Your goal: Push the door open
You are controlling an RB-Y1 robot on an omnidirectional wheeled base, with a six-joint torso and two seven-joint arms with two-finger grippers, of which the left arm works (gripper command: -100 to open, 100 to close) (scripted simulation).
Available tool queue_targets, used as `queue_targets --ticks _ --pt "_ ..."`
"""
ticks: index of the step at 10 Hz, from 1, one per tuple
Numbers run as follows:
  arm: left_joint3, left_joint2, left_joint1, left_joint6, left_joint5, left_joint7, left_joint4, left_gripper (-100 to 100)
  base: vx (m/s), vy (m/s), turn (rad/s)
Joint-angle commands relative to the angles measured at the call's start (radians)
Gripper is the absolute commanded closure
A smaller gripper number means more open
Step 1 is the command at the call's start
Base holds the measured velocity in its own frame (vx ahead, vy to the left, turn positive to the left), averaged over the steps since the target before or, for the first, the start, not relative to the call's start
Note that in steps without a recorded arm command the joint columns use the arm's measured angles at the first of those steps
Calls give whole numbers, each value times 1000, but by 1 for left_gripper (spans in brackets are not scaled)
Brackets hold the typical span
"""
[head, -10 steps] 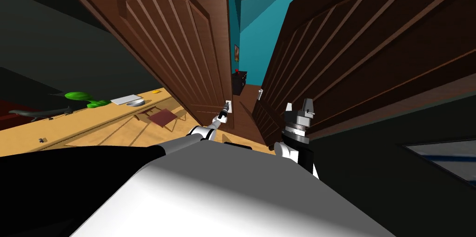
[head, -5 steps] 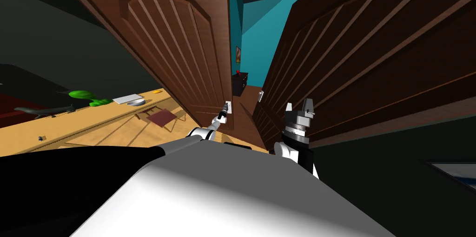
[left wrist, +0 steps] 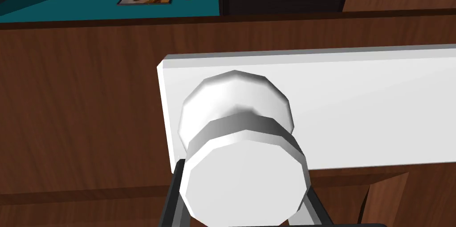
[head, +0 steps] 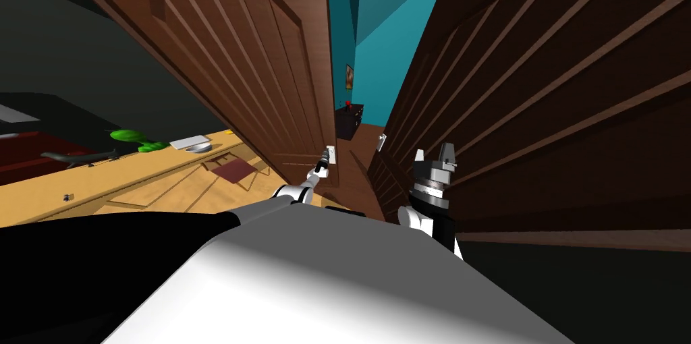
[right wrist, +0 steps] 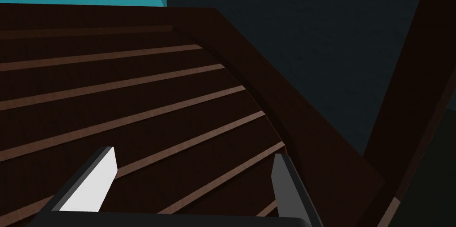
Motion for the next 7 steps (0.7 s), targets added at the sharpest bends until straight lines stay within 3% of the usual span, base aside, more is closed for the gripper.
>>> queue_targets --ticks 1,3,4,7 --pt "31 3 -4 -8 9 -25 -6 100 162 -43 126" --pt "58 -7 -7 -11 17 -51 -3 100 203 -79 122" --pt "45 -5 -7 -14 14 -39 5 -100 -6 -71 51" --pt "40 -11 -7 -11 13 -36 5 -100 -183 -28 -11"
